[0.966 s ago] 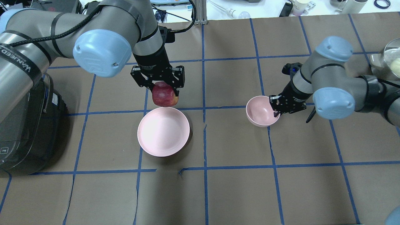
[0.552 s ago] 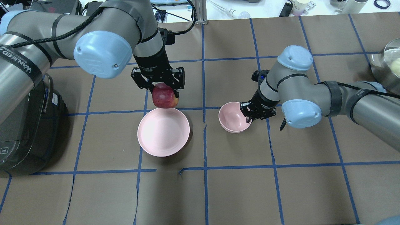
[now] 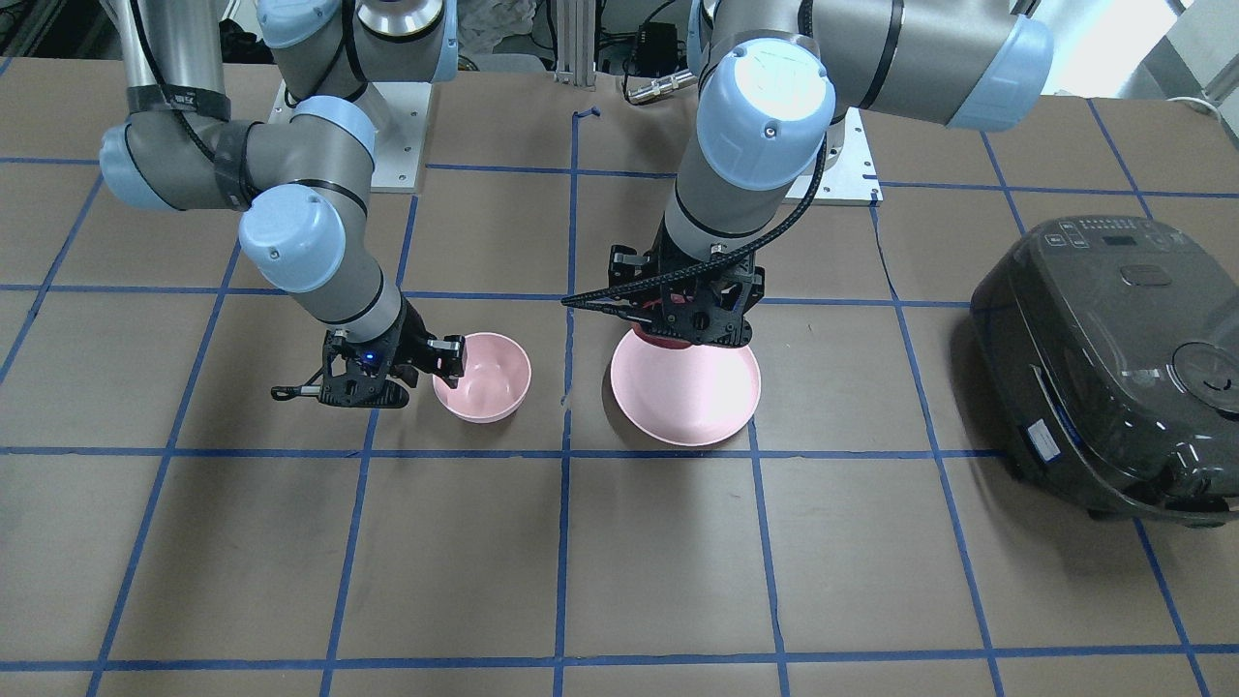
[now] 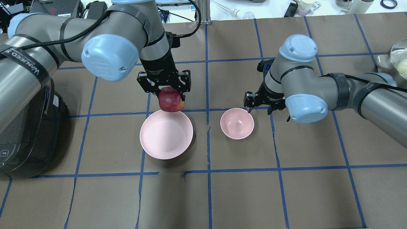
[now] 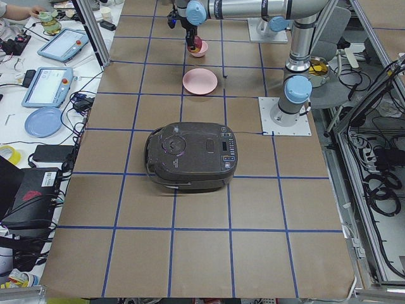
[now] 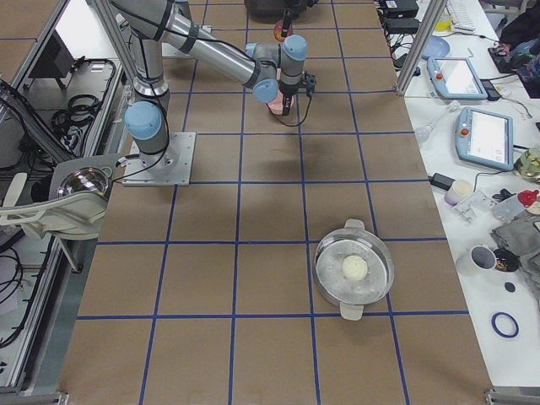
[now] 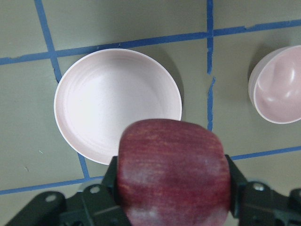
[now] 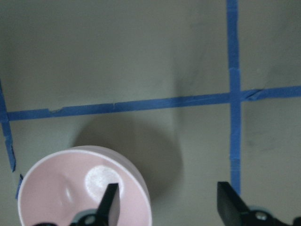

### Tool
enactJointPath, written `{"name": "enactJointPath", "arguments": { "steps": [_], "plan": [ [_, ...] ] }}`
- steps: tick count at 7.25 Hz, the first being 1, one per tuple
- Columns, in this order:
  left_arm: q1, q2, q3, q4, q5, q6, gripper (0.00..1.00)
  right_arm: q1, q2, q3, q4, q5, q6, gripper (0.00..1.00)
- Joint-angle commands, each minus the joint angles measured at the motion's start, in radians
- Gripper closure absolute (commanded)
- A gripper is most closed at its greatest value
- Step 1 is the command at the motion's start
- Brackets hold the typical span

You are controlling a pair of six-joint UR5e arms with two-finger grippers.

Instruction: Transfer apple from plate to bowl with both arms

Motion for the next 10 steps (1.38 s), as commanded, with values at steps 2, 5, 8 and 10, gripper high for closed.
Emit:
{"name": "enactJointPath", "arguments": {
  "steps": [2, 5, 8, 10],
  "plan": [
    [-0.112, -0.072, -0.011, 0.186, -0.127, -0.344, 1.00, -0.009, -0.175, -0.139, 0.253, -0.143, -0.004, 0.00],
    [-0.240, -0.193, -0.014, 0.351, -0.072, -0.545, 1.00, -0.009, -0.219, -0.412, 0.586, -0.128, -0.001, 0.00],
    [-0.297, -0.267, -0.016, 0.432, -0.023, -0.578, 1.00, -0.001, -0.208, -0.433, 0.560, -0.121, 0.008, 0.00],
    [-0.300, -0.291, -0.016, 0.480, -0.023, -0.568, 1.00, -0.003, -0.208, -0.424, 0.547, -0.122, -0.001, 0.00]
  ]
}}
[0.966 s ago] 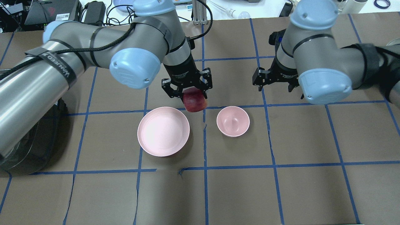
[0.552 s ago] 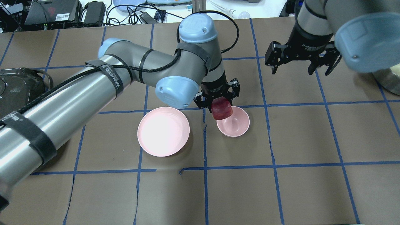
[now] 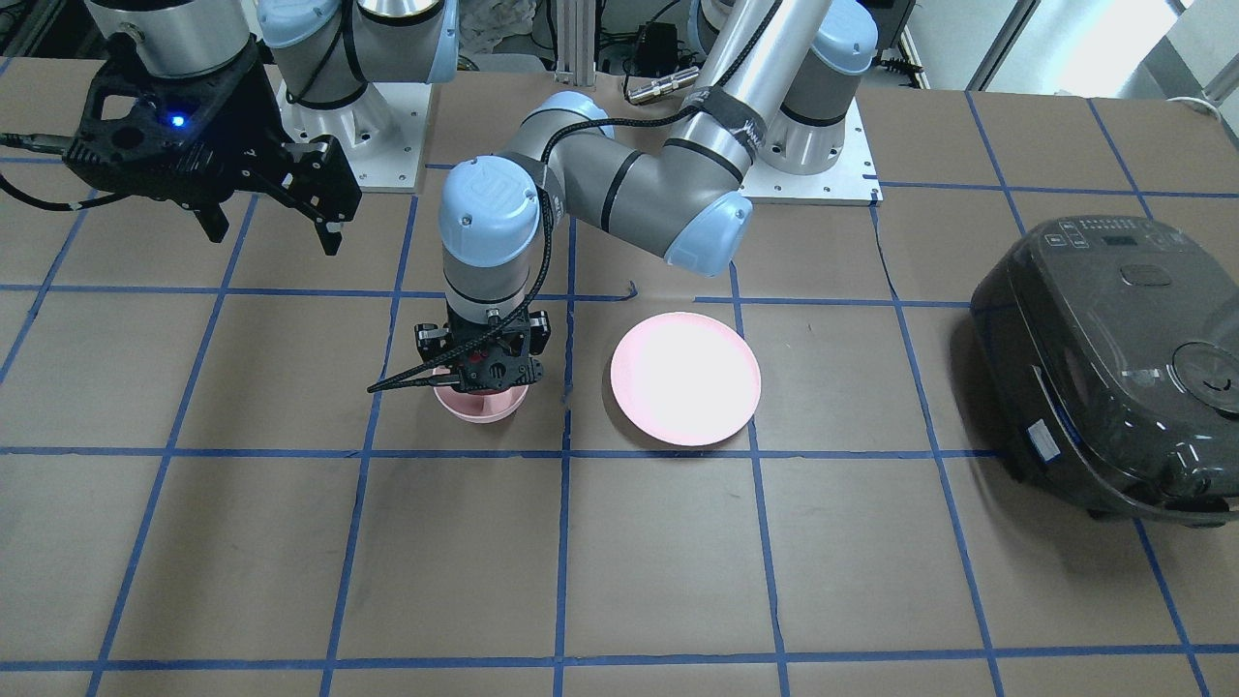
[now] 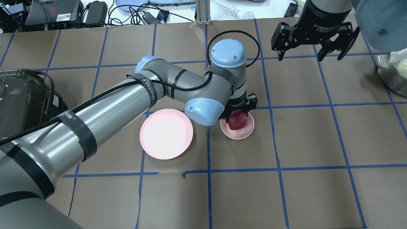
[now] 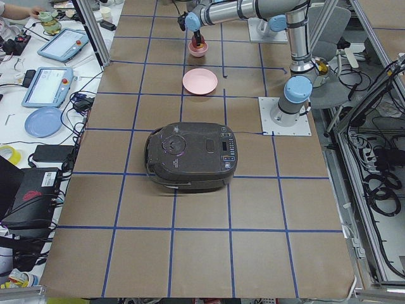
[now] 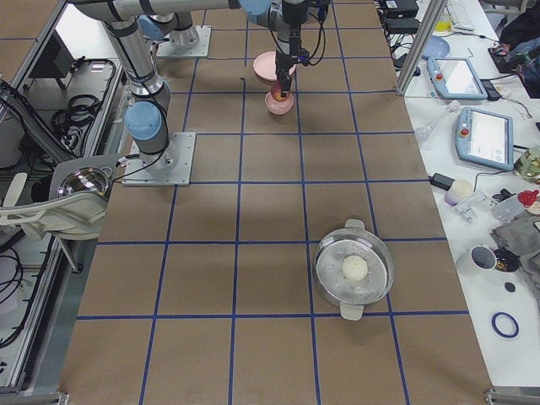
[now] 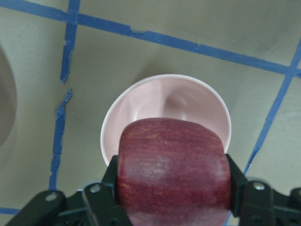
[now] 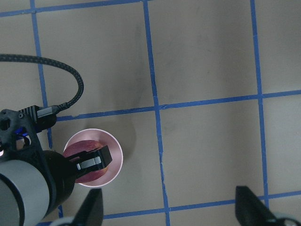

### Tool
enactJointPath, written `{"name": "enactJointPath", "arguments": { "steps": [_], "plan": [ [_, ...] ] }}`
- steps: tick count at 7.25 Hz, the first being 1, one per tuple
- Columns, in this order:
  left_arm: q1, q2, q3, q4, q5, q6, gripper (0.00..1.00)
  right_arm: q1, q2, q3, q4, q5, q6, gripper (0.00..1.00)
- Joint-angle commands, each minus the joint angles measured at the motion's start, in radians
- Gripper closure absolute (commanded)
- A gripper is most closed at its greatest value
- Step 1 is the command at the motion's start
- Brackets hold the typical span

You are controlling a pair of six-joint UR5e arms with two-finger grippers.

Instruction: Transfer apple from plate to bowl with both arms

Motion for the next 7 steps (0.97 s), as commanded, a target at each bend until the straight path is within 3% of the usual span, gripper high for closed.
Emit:
{"name": "enactJointPath", "arguments": {
  "steps": [1, 2, 3, 4, 7],
  "plan": [
    [-0.007, -0.022, -0.002, 0.022, 0.006, 0.005, 1.00, 0.002, 0.001, 0.007, -0.008, 0.002, -0.002, 0.00],
    [-0.007, -0.032, -0.003, 0.021, 0.008, 0.060, 1.00, 0.002, 0.001, 0.007, -0.006, 0.002, 0.000, 0.00],
    [-0.007, -0.031, -0.008, 0.021, 0.022, 0.083, 0.65, 0.002, 0.001, 0.007, -0.006, 0.002, 0.000, 0.00],
    [-0.007, -0.029, -0.009, 0.022, 0.081, 0.088, 0.23, 0.002, 0.001, 0.008, -0.008, 0.002, 0.000, 0.00],
    [-0.005, -0.004, -0.023, 0.022, 0.094, 0.121, 0.21, 0.000, 0.002, 0.008, -0.003, 0.001, 0.005, 0.00]
  ]
}}
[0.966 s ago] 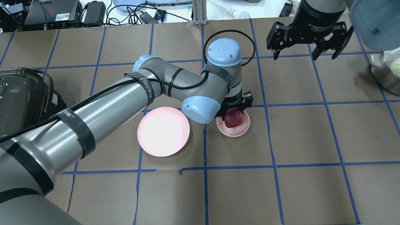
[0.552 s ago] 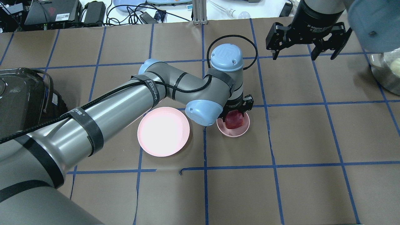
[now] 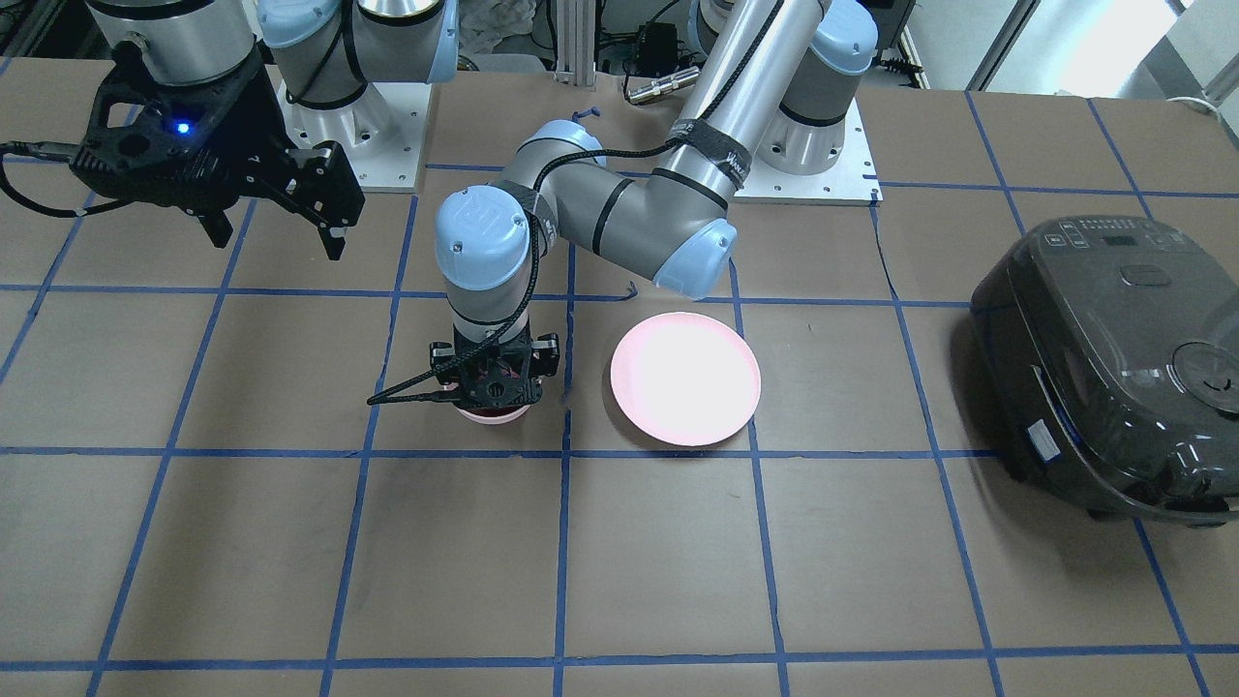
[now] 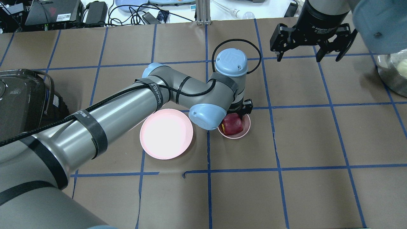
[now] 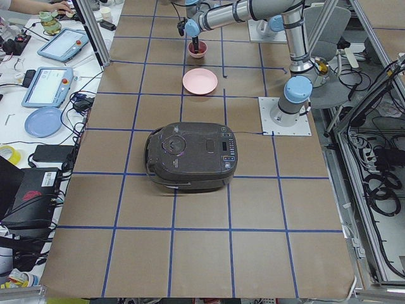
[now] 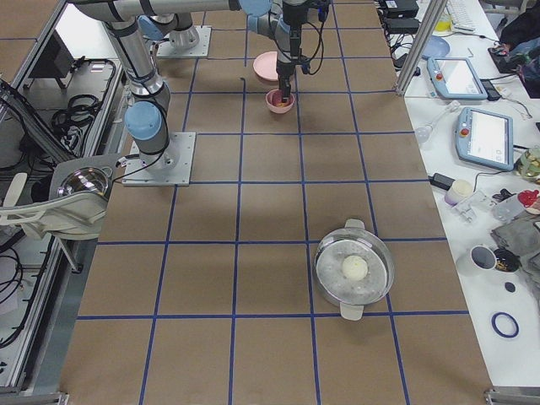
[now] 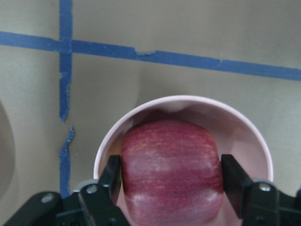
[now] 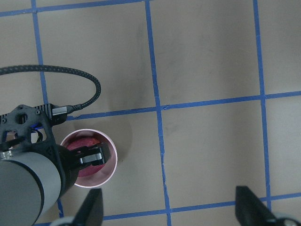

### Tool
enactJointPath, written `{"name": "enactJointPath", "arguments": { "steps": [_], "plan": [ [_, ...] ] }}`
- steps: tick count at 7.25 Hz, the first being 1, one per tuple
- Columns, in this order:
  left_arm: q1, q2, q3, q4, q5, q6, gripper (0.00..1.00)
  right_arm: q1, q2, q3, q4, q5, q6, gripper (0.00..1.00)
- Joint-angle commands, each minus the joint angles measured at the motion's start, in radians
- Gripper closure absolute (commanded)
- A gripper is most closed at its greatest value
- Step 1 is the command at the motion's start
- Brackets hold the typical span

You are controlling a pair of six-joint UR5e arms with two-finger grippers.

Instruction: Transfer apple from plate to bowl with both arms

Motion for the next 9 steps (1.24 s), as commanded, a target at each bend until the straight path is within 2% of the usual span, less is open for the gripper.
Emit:
{"name": "enactJointPath", "arguments": {
  "steps": [1, 3, 4, 5, 6, 8, 9],
  "plan": [
    [0.014, 0.059, 0.004, -0.015, 0.015, 0.098, 0.21, -0.002, 0.000, 0.000, 0.001, -0.002, 0.002, 0.00],
    [0.098, 0.143, -0.005, -0.023, -0.003, 0.197, 0.19, -0.002, 0.000, 0.000, 0.002, -0.002, 0.000, 0.00],
    [0.124, 0.190, -0.037, -0.126, 0.035, 0.355, 0.20, -0.002, 0.000, 0.000, 0.002, -0.002, 0.000, 0.00],
    [0.152, 0.252, -0.073, -0.220, 0.095, 0.406, 0.20, -0.002, 0.000, 0.000, 0.002, -0.002, 0.000, 0.00],
    [0.228, 0.313, -0.079, -0.266, 0.094, 0.499, 0.20, -0.002, 0.000, 0.000, 0.002, -0.002, 0.000, 0.00],
    [0.412, 0.436, -0.062, -0.430, 0.101, 0.713, 0.28, -0.003, 0.000, 0.000, 0.001, -0.002, -0.001, 0.00],
    [0.481, 0.483, -0.046, -0.443, 0.104, 0.750, 0.26, -0.003, 0.000, 0.000, 0.001, 0.000, -0.001, 0.00]
  ]
}}
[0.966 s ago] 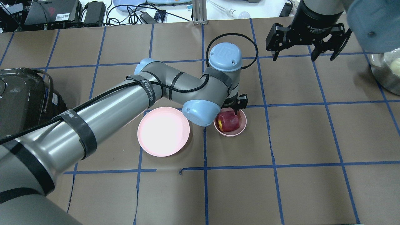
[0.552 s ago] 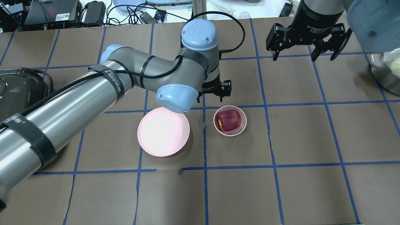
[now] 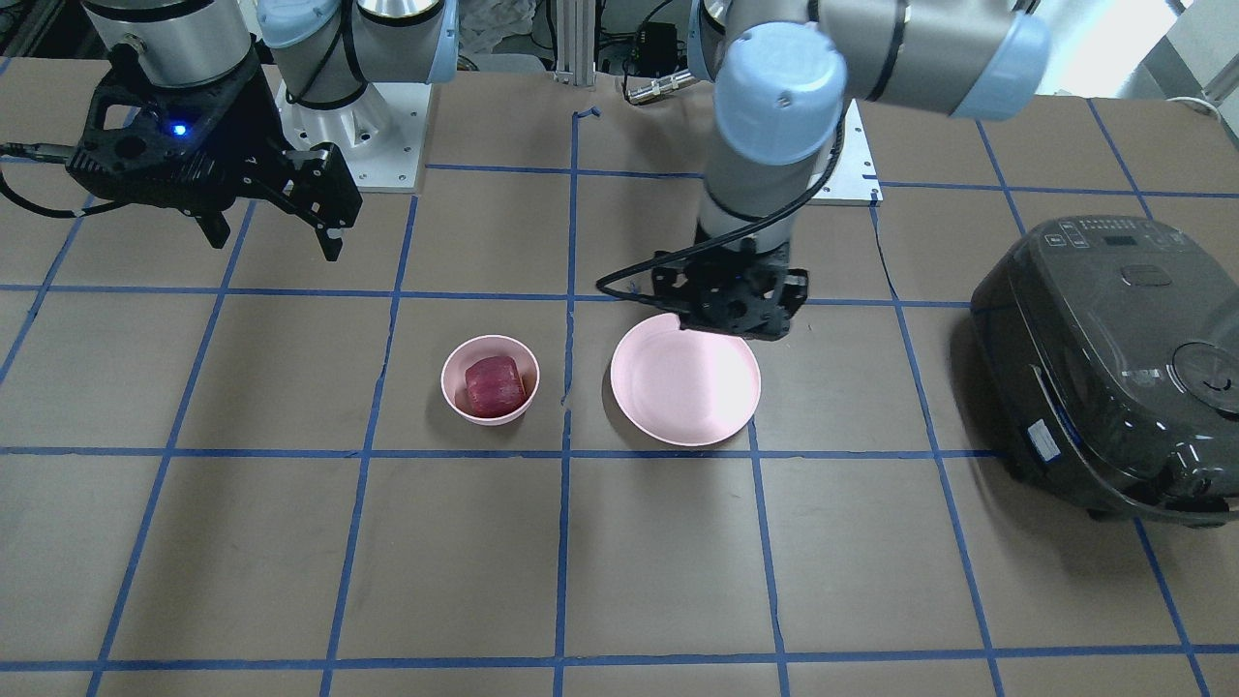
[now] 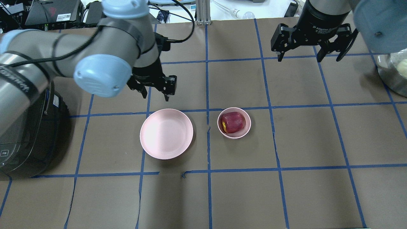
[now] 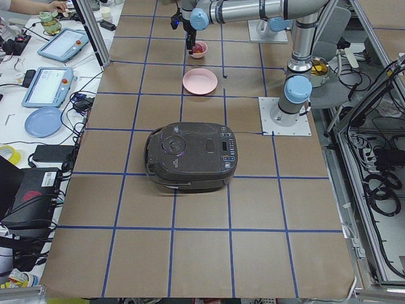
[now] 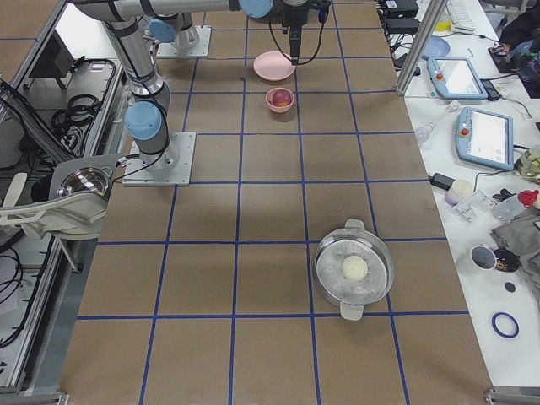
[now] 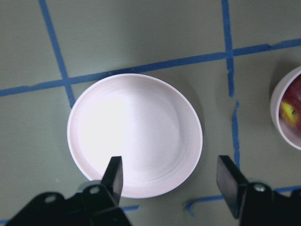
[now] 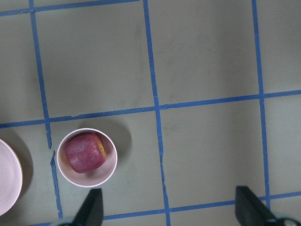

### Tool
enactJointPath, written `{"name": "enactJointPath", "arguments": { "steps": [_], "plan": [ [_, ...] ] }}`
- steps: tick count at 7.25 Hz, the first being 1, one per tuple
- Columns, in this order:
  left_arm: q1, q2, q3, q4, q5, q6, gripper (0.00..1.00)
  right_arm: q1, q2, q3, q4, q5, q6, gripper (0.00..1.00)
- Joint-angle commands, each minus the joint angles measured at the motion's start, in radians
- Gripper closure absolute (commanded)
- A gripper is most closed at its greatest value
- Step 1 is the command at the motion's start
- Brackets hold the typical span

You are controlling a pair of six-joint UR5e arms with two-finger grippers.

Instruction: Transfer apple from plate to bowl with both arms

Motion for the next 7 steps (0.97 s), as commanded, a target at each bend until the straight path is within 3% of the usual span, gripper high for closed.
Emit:
{"name": "enactJointPath", "arguments": {
  "steps": [1, 2, 7],
  "plan": [
    [0.145, 0.092, 0.040, -0.049, 0.006, 0.082, 0.16, -0.002, 0.000, 0.000, 0.000, 0.001, -0.002, 0.00],
    [0.156, 0.101, 0.042, -0.069, 0.007, 0.083, 0.00, -0.002, 0.000, 0.000, -0.002, 0.001, -0.002, 0.00],
    [0.170, 0.071, 0.154, -0.187, -0.016, 0.082, 0.00, 0.000, 0.000, -0.002, -0.003, 0.001, -0.002, 0.00]
  ]
}}
